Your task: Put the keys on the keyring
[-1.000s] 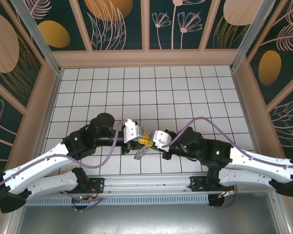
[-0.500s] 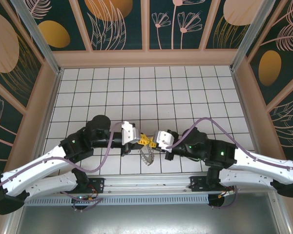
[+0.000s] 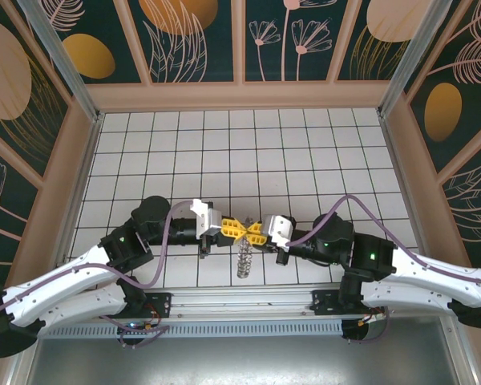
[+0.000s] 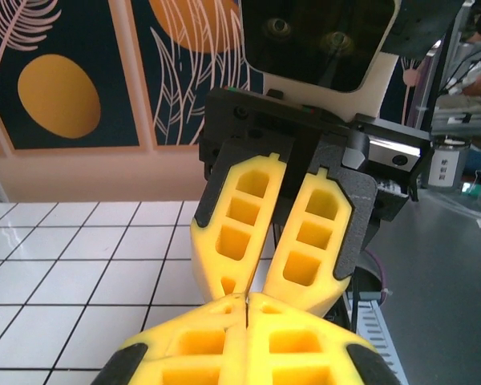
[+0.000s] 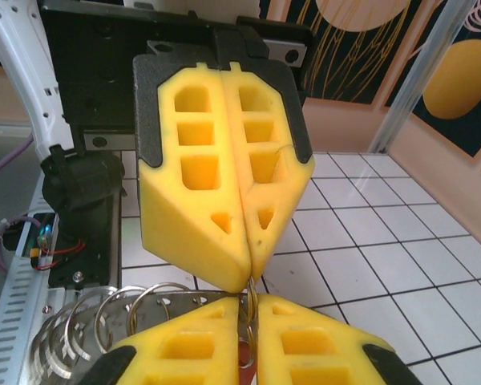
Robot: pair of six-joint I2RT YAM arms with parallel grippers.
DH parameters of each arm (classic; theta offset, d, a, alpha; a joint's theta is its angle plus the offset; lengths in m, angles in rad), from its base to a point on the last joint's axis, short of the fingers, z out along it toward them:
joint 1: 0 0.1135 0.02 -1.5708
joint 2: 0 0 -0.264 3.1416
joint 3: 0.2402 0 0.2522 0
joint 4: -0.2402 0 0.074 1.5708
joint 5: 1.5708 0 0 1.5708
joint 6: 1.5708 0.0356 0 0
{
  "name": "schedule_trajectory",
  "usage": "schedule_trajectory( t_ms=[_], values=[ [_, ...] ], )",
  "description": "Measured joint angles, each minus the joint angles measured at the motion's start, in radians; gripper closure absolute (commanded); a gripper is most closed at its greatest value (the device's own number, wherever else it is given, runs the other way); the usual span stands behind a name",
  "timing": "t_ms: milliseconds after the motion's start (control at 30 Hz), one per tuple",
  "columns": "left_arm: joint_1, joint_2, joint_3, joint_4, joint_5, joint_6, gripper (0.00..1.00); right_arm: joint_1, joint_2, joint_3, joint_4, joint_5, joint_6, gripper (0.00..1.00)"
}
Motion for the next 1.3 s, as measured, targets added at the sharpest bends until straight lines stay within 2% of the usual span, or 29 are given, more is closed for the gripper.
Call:
schedule_trajectory(
  t_ms=[67,267,300,367,567,667,800,833,933,1067,1300],
  values=[
    [0.000,-0.004,-0.004,0.015,0.007,-0.005,1.00,0.000,-0.007,-0.003,0.010,-0.004,-0.001,0.99],
    [0.000,0.000,-0.009,0.027,0.013,-0.013,1.00,0.000,-0.016,-0.008,0.015,-0.006,0.000,1.00],
    [0.000,0.004,-0.003,0.015,0.011,-0.012,0.97,0.000,-0.016,-0.008,0.008,-0.003,0.000,1.00],
    [0.000,0.022,0.028,-0.041,-0.004,0.005,0.91,0.000,-0.016,-0.008,-0.008,0.012,0.001,1.00],
    [-0.001,0.072,0.127,-0.243,-0.078,0.074,0.87,0.000,0.019,0.002,-0.044,0.064,0.000,1.00],
    [-0.001,0.087,0.143,-0.291,-0.097,0.099,0.80,0.000,0.037,0.009,-0.064,0.071,-0.002,1.00],
    [-0.001,0.104,0.146,-0.306,-0.109,0.113,0.78,0.000,0.043,0.012,-0.087,0.074,-0.003,1.00],
    [-0.001,0.107,0.146,-0.307,-0.110,0.115,0.78,0.000,0.044,0.012,-0.091,0.076,-0.004,1.00],
    [-0.002,0.113,0.146,-0.309,-0.106,0.118,0.94,-0.003,0.048,0.017,-0.104,0.081,-0.009,1.00],
    [-0.005,0.112,0.146,-0.311,-0.097,0.131,1.00,-0.006,0.048,0.018,-0.105,0.083,-0.009,1.00],
    [-0.004,0.084,0.128,-0.293,-0.084,0.121,1.00,-0.006,0.046,0.018,-0.093,0.060,-0.009,1.00]
  ],
)
